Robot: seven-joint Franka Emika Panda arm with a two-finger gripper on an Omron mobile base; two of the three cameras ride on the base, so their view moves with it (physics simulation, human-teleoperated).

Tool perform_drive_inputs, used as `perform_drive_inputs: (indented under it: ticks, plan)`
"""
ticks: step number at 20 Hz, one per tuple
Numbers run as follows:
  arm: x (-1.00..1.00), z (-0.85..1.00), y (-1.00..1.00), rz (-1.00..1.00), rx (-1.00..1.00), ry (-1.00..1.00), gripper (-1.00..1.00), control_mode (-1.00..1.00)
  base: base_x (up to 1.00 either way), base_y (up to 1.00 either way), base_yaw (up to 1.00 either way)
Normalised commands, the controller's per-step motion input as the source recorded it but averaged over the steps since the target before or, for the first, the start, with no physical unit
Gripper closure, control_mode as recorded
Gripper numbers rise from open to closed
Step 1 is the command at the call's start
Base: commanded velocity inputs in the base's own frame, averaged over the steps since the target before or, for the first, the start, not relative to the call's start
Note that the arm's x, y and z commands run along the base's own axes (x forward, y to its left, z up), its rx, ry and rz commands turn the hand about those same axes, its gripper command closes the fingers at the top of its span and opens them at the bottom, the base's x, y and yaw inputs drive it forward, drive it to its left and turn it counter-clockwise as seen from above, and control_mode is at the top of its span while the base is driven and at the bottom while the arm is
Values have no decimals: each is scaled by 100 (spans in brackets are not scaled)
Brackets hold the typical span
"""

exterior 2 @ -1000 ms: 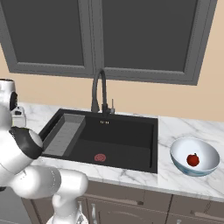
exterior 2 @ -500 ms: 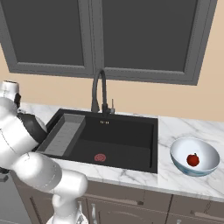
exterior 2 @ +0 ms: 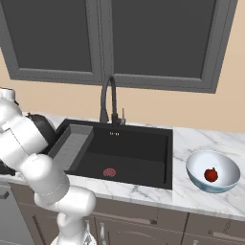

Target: There is a mixed pile of frozen fruits and vegetables on the counter. Locate all the frozen vegetables and place the items in a bowl on the counter. Take all the frozen fruits and defrost them in a running sink.

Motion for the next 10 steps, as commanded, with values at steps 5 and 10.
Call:
perform_drive_inputs:
  ticks: [5, 10]
  plan:
    - [2, -5, 13, -4, -4, 3, -100, -100, 0, 0, 0]
    - [15, -4, 31, -9, -7, 0, -100, -100, 0, 0, 0]
